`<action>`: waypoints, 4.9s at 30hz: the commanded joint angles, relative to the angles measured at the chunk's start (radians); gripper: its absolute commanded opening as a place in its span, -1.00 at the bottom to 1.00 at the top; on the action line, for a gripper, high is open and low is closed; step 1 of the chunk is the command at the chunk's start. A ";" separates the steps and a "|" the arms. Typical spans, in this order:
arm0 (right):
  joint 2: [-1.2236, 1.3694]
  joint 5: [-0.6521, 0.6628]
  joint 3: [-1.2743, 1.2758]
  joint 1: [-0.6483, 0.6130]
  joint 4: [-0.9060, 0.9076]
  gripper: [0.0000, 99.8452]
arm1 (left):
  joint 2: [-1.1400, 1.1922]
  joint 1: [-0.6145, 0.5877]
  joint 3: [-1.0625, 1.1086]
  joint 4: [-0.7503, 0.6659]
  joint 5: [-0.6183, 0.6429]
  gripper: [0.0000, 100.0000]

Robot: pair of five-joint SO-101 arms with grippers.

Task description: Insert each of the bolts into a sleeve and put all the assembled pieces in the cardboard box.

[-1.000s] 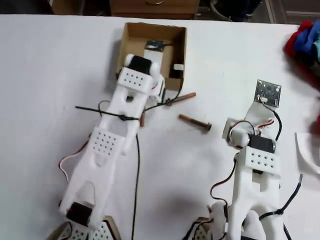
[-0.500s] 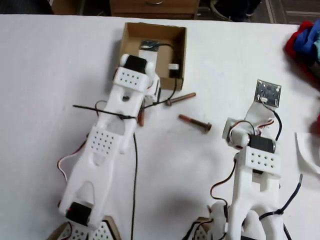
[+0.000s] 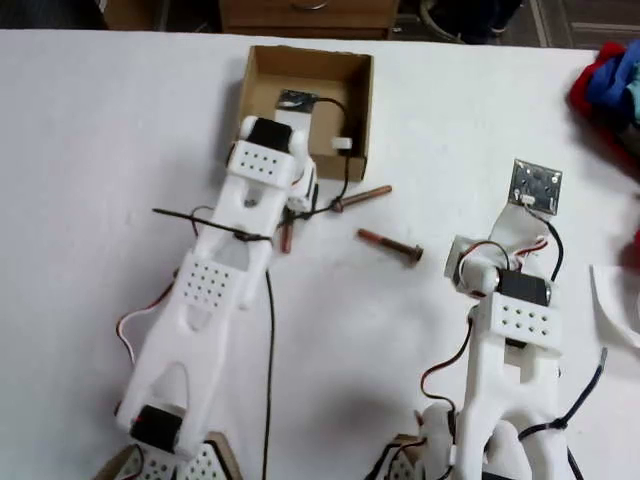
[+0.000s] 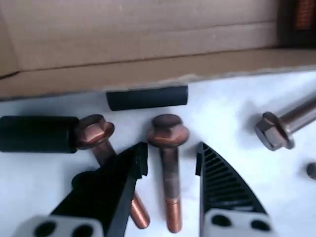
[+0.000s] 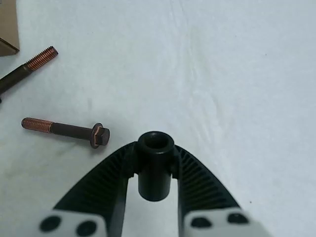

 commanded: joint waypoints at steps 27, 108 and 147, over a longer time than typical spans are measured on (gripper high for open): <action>-0.036 0.000 -0.008 -0.007 -0.010 -0.96 | -0.003 0.046 -0.064 -0.057 0.031 -0.81; -0.766 -0.026 0.729 -0.427 -0.728 -0.96 | -1.798 0.316 1.716 -1.112 0.221 -0.95; -1.158 -0.015 0.677 -0.510 -0.366 -0.96 | -1.792 0.325 1.959 -1.359 0.229 -0.95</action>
